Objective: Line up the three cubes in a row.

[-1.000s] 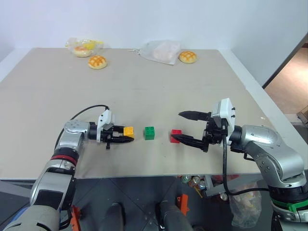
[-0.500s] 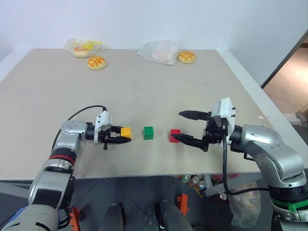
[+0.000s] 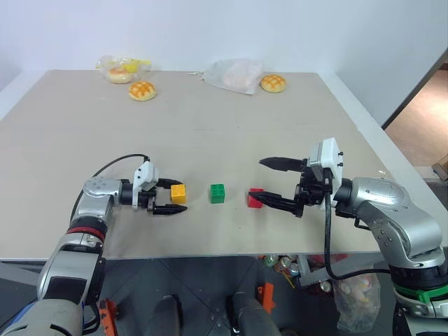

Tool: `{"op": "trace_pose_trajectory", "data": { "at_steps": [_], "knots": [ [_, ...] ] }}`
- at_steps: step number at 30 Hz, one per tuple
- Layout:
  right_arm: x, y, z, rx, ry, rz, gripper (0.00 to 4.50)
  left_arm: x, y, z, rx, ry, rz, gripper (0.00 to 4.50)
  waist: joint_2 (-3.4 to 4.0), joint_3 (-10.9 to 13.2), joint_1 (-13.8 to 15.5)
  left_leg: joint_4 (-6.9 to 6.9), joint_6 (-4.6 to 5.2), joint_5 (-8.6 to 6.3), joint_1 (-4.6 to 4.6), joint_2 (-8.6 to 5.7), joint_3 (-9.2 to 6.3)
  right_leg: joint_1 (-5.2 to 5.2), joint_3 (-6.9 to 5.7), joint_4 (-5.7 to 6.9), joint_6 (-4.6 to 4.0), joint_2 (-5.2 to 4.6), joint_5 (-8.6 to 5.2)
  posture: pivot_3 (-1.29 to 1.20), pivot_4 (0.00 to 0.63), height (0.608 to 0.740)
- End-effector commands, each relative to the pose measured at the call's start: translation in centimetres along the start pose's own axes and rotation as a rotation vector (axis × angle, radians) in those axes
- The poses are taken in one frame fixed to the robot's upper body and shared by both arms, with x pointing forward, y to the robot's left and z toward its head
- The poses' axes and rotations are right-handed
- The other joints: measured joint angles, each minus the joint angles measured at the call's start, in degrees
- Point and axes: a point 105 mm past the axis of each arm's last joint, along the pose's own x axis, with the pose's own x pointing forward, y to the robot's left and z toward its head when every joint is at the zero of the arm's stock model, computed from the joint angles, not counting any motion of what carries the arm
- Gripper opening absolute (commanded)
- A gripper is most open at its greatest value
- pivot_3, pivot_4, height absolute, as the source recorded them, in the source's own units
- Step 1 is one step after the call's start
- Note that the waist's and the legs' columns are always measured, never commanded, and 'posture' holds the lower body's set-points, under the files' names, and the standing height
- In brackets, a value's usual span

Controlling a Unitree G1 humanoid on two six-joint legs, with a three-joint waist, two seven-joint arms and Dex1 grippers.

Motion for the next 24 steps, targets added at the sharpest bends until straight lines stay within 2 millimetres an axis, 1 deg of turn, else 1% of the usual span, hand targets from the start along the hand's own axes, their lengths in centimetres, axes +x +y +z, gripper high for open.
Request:
{"op": "trace_pose_trajectory", "data": {
  "at_steps": [1, 3, 5, 8, 9, 11, 13, 15, 18, 21, 24],
  "knots": [
    [-0.3, -0.3, 1.2, -0.052, -0.022, -0.009, 4.33, -1.0, 0.1, 0.9, 0.034, -0.021, 0.006, 4.04, 0.00, 0.0, 0.0, 0.00, 0.00, 0.00, 0.00, 0.00, 0.00, 0.00, 0.00, 0.00, 0.00, 0.00, 0.00, 0.00, 0.150, 0.740],
    [-0.3, -0.4, 1.3, -0.053, -0.023, -0.008, 4.33, -2.2, 0.0, 0.8, 0.029, -0.011, 0.024, 4.04, 0.00, 0.0, -0.1, -0.01, 0.00, 0.00, 0.01, 0.01, 0.00, -0.01, 0.00, 0.00, 0.00, 0.01, 0.00, 0.00, 0.150, 0.740],
    [-0.4, -0.4, 1.4, -0.054, -0.023, -0.008, 4.33, -4.0, -0.2, 0.7, 0.019, 0.008, 0.047, 4.04, 0.00, 0.0, -0.3, -0.02, 0.00, 0.00, 0.01, 0.02, 0.00, -0.02, 0.00, 0.01, -0.01, 0.02, 0.00, 0.00, 0.150, 0.740],
    [-0.7, -0.6, 1.3, -0.053, -0.018, -0.013, 4.33, -8.7, -0.8, 0.2, -0.015, 0.067, 0.149, 4.04, 0.00, 0.0, -0.5, -0.06, 0.00, 0.00, 0.02, 0.07, -0.01, -0.07, 0.00, 0.04, -0.07, 0.05, -0.04, 0.00, 0.150, 0.740],
    [-0.8, -0.7, 1.1, -0.051, -0.011, -0.020, 4.33, -9.9, -1.0, 0.1, -0.030, 0.079, 0.189, 4.04, 0.00, 0.0, -0.7, -0.08, 0.00, -0.01, 0.04, 0.11, 0.02, -0.07, 0.00, 0.04, -0.11, 0.06, -0.05, 0.00, 0.150, 0.740],
    [-1.2, -1.1, 0.3, -0.036, 0.016, -0.046, 4.33, -12.0, -1.1, -0.4, -0.089, 0.111, 0.310, 4.04, 0.00, 0.0, -0.5, -0.11, 0.00, -0.02, 0.05, 0.13, 0.02, -0.09, -0.02, 0.06, -0.15, 0.04, -0.09, 0.00, 0.150, 0.740],
    [-1.9, -1.6, -0.9, -0.002, 0.044, -0.080, 4.33, -13.4, -1.2, -0.5, -0.171, 0.126, 0.415, 4.04, 0.00, 0.0, 0.0, -0.11, 0.00, -0.02, 0.06, 0.13, 0.01, -0.08, -0.04, 0.06, -0.16, 0.01, -0.11, 0.00, 0.150, 0.740],
    [-2.4, -2.0, -1.9, 0.023, 0.068, -0.108, 4.33, -13.8, -1.7, -0.1, -0.218, 0.111, 0.461, 4.04, 0.00, 0.0, 0.2, -0.07, 0.00, -0.02, 0.04, 0.12, 0.06, -0.02, -0.12, 0.05, -0.12, -0.14, -0.14, 0.00, 0.150, 0.740],
    [-3.6, -2.7, -4.2, 0.083, 0.119, -0.153, 4.33, -14.1, -2.3, 0.7, -0.268, 0.073, 0.551, 4.04, 0.00, 0.0, 0.3, -0.02, -0.01, -0.01, 0.02, 0.09, 0.31, 0.01, -0.16, 0.01, -0.08, -0.42, -0.17, 0.00, 0.150, 0.740],
    [-4.2, -3.0, -5.2, 0.102, 0.145, -0.165, 4.33, -13.6, -3.0, 1.0, -0.291, 0.051, 0.562, 4.04, 0.00, 0.0, 0.1, 0.01, -0.01, -0.01, 0.04, 0.10, 0.56, 0.00, -0.15, -0.07, -0.08, -0.53, -0.17, 0.00, 0.150, 0.740],
    [-4.4, -3.2, -5.4, 0.104, 0.153, -0.174, 4.33, -12.9, -3.8, 1.1, -0.284, 0.046, 0.545, 4.04, 0.01, 0.0, 0.0, -0.01, -0.01, -0.01, 0.11, 0.11, 0.61, -0.02, -0.13, -0.06, -0.08, -0.51, -0.16, 0.00, 0.150, 0.740]
  ]
}}
